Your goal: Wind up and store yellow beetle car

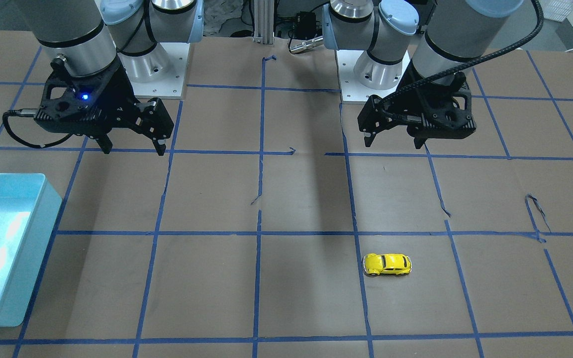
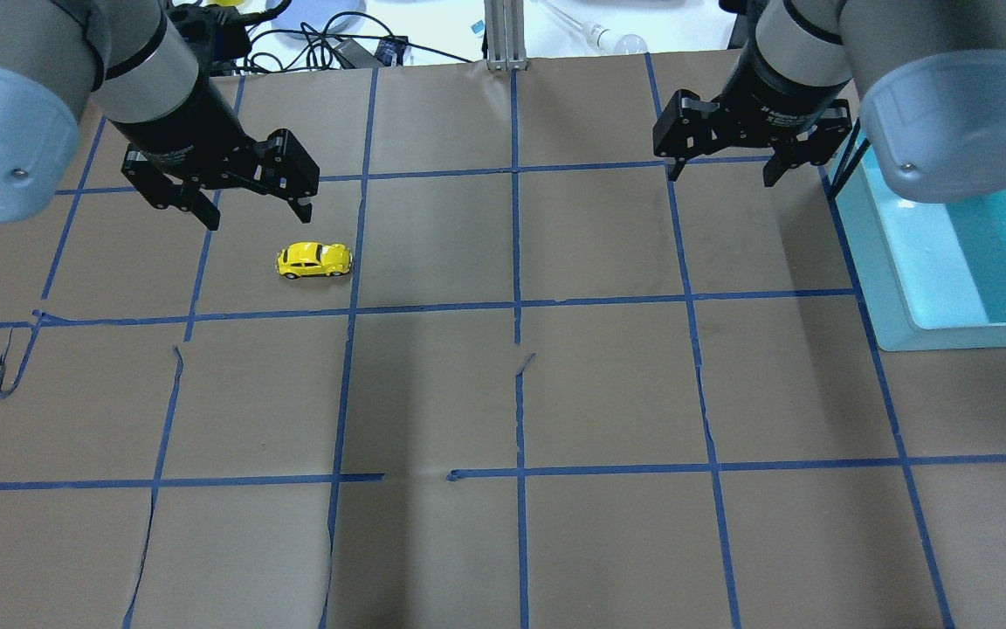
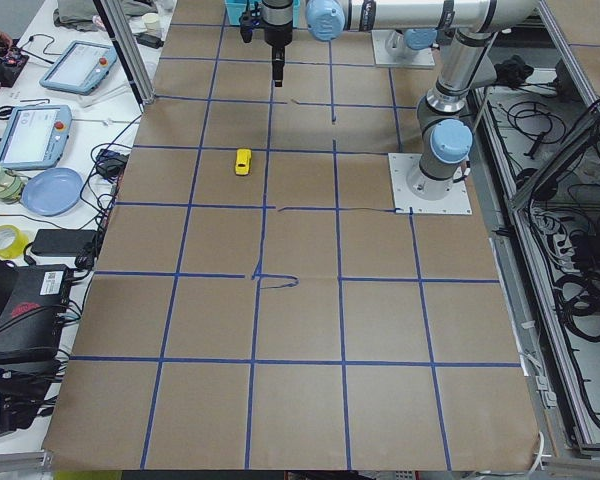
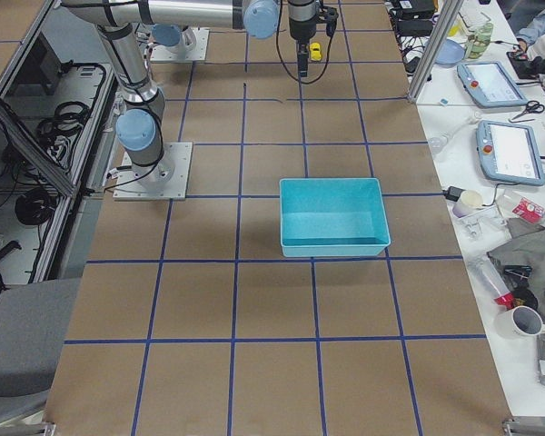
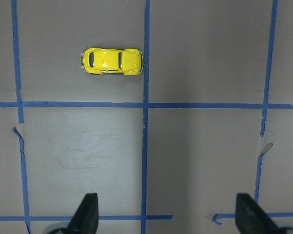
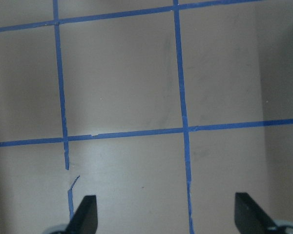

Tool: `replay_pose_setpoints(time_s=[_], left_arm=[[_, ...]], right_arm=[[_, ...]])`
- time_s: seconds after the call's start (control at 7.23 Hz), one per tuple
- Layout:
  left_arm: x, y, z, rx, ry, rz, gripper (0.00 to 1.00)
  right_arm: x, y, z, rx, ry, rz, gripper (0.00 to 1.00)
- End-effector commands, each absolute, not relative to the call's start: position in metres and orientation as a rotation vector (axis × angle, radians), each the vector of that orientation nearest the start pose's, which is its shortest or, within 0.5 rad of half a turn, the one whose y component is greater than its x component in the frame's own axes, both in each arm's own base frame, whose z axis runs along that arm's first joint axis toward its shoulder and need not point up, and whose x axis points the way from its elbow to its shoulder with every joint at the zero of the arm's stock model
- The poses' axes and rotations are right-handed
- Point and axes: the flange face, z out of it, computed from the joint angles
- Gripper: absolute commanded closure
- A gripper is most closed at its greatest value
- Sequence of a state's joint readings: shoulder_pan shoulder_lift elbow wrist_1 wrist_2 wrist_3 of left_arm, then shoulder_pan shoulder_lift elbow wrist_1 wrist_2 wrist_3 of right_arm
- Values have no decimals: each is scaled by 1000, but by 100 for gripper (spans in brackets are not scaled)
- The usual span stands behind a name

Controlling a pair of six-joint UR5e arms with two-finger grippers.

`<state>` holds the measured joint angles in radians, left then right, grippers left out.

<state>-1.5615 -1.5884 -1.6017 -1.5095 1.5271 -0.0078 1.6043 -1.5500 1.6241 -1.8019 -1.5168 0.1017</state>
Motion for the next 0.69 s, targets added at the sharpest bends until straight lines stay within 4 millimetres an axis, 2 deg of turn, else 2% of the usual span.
replay_pose_setpoints(time_s=[0.0,0.55], left_arm=[[-132,-500,471,-31,3183,-22,0],[-128,-501,472,-43,3183,-22,0]], right_arm=[[140,-514,476,65,3094,-263,0],[140,-509,467,23,3102,-238,0]])
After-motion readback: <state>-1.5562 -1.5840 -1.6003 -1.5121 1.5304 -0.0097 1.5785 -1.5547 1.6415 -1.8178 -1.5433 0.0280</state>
